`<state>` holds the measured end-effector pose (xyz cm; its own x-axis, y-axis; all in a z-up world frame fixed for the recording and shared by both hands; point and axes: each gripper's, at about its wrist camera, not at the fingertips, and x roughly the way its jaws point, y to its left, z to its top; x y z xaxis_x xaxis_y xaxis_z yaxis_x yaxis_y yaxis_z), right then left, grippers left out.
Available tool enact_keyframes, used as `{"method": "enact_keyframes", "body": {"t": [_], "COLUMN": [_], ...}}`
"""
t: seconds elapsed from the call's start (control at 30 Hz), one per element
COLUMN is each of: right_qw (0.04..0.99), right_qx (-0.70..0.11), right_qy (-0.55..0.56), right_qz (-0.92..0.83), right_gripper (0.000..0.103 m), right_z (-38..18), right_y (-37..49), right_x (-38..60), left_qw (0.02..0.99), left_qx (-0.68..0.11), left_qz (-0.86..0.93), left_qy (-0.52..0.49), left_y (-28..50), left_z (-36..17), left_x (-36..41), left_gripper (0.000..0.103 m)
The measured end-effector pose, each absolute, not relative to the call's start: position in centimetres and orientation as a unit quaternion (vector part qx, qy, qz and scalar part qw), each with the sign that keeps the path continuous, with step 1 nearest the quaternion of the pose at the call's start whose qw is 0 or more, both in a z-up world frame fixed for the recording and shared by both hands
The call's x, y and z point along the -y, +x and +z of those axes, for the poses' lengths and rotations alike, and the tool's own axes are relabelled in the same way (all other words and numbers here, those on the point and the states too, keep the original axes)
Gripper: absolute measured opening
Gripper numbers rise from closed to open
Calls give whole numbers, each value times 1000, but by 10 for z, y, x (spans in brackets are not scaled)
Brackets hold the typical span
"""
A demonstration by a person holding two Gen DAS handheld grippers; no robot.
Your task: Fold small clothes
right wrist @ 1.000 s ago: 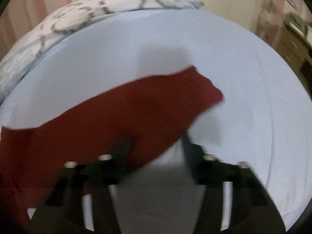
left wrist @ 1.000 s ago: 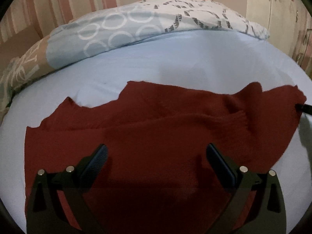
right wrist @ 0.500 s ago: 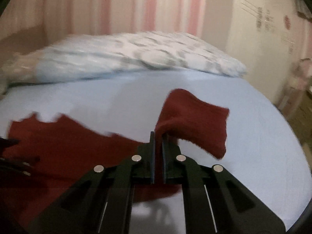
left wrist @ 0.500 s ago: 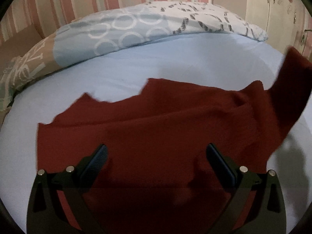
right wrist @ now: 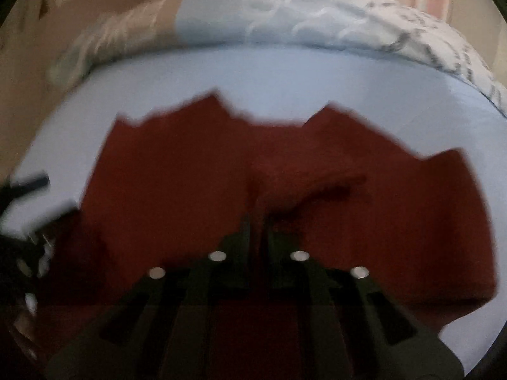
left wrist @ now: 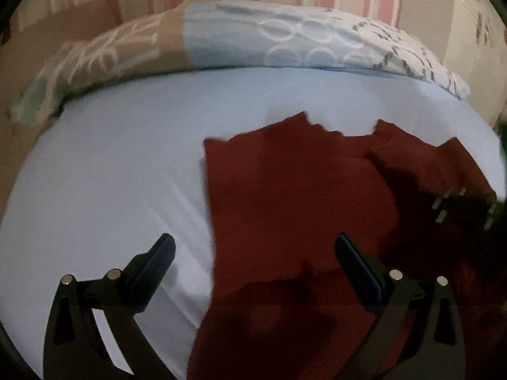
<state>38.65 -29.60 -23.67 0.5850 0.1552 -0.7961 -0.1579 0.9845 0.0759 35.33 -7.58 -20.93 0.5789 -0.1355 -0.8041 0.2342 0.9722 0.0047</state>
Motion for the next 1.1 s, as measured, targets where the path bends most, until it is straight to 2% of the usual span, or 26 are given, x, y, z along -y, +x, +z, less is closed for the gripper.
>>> {"method": "enact_keyframes", "body": {"t": [0.03,0.1,0.17,0.47,0.5,0.6,0.67,0.7,0.73,0.8,0.97,1.1], "right_qw": [889,892,901,917,917,915,915,915,917,922,934,930], "right_qx": [-447,-436,-419,-397,-397,-398,-396,-395,-387,-374,-335,-356], "right_qy": [-3,4,2,38,46,63,67,71,80,86,97,95], "right_qz": [105,118,109,-7,-12,-21,-35,-46,-54,-56,-74,-8], "right_gripper": [37,67,78,79,79,80,80,80,82,100,100,100], "right_z": [-238,-227,-216,-210,-211,-216,-217,-217,-215,-210,-192,-195], "right_y": [378,361,345,311,309,305,304,304,302,299,291,309], "right_x": [294,300,313,400,407,422,426,427,430,432,442,430], "left_qw": [886,885,883,868,864,859,862,856,853,857,887,895], "left_qx": [-450,-450,-448,-458,-461,-473,-465,-468,-471,-459,-408,-411], "left_qz": [-107,-118,-134,-194,-203,-194,-189,-208,-214,-220,-199,-146], "left_qy": [47,35,26,12,0,35,66,70,71,85,87,90], "left_y": [353,351,347,361,366,376,376,375,375,372,366,378], "left_z": [-210,-213,-214,-227,-229,-233,-232,-232,-232,-230,-207,-204], "left_x": [72,73,82,175,183,205,213,218,220,221,196,139], "left_gripper": [101,101,101,100,97,59,40,3,0,0,0,0]}}
